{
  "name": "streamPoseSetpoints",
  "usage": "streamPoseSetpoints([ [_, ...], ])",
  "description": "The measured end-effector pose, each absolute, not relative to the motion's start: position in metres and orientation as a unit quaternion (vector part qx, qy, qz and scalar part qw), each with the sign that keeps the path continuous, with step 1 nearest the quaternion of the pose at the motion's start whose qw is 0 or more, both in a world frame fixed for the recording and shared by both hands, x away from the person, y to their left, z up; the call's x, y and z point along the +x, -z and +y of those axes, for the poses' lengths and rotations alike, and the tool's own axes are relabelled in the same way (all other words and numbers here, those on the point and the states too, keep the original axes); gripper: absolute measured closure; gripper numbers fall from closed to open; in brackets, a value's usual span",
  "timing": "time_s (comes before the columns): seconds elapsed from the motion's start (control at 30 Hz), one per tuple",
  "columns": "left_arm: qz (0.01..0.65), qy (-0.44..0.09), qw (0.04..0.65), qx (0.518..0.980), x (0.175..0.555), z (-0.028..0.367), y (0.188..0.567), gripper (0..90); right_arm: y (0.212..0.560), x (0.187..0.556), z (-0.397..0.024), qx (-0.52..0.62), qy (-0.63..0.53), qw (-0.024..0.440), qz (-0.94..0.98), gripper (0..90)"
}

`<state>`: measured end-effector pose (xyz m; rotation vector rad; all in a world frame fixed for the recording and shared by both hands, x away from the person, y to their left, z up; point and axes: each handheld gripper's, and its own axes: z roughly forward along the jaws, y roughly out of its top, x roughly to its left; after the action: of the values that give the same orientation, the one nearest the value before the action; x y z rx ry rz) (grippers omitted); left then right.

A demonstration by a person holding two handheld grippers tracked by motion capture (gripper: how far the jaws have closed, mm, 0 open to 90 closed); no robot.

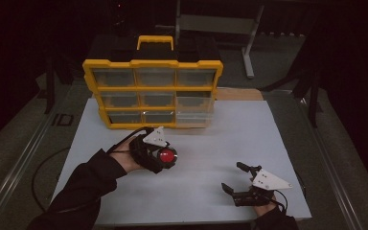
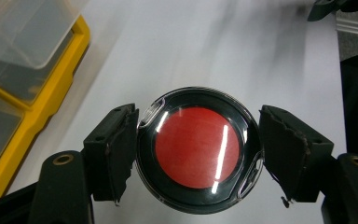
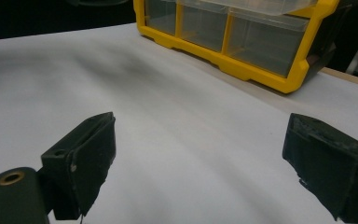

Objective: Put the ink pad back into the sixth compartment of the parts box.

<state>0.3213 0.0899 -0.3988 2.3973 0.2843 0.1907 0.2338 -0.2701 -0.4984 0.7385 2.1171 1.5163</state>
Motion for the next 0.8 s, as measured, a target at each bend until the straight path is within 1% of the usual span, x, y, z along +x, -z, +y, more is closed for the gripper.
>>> streamPoseSetpoints([
  [0.2,0.104,-0.077,0.357,0.925,0.322,0.084,0.386,30.4,0.499,0.234,-0.270,0.267,-0.547,0.214,0.764,9.5],
  [0.57,0.085,-0.062,0.368,0.924,0.327,0.079,0.353,30.4,0.498,0.234,-0.270,0.264,-0.548,0.214,0.765,9.5],
  [0.8,0.075,-0.061,0.377,0.921,0.331,0.075,0.332,30.4,0.498,0.234,-0.270,0.264,-0.548,0.213,0.765,9.5],
])
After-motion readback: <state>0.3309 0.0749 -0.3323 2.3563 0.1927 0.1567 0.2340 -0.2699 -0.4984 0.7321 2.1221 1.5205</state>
